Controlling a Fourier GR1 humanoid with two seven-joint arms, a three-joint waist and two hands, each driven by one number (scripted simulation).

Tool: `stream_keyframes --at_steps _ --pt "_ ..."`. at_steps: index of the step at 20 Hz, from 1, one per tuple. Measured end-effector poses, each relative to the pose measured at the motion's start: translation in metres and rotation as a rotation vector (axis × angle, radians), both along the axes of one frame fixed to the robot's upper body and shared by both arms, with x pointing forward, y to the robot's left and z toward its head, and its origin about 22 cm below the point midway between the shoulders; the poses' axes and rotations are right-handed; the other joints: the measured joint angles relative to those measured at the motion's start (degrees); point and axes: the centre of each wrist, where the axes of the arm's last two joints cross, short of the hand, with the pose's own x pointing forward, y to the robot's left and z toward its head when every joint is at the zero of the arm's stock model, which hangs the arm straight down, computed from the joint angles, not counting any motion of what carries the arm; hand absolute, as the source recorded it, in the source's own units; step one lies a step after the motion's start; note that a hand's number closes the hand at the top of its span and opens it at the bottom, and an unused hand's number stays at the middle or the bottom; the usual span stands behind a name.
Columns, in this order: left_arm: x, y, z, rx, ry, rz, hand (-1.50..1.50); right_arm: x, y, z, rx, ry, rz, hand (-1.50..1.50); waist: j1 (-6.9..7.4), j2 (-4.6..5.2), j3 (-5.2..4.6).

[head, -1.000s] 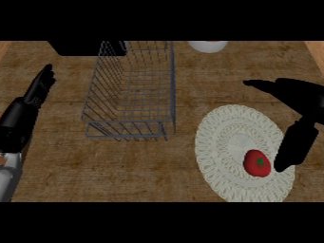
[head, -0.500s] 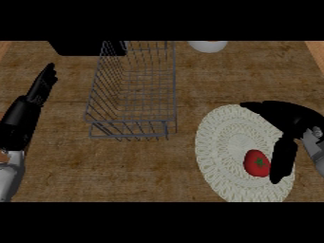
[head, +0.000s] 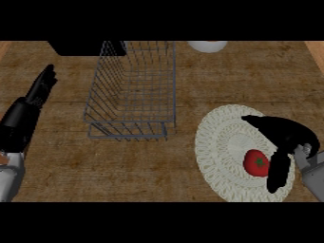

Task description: Pick the tomato from the placemat and place it in the basket

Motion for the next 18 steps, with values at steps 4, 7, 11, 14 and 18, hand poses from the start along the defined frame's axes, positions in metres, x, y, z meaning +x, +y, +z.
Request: stream_keyframes --at_steps 4,7,11,14,18 --pt "0.0 -0.004 0.001 -0.001 0.003 -0.005 0.0 -0.002 0.0 -0.005 0.004 -0.026 -0.003 -1.5 -0.03 0.0 0.01" --pt "0.002 -0.002 0.001 -0.001 0.001 -0.002 0.0 -0.001 -0.002 -0.014 -0.004 -0.037 -0.001 -1.5 -0.01 0.01 0.0" --pt "0.003 0.003 -0.005 -0.005 0.002 -0.003 0.0 -0.012 -0.003 -0.027 -0.005 -0.047 -0.008 -1.5 -0.12 0.0 -0.01" --pt "-0.002 -0.003 -0.005 -0.004 0.0 -0.005 0.0 -0.005 0.003 -0.033 0.007 -0.05 -0.016 -1.5 0.03 0.01 0.0" --pt "0.0 0.0 -0.002 -0.003 -0.002 0.001 0.0 -0.008 -0.002 -0.039 0.007 -0.044 -0.023 -1.5 -0.03 0.0 -0.01"
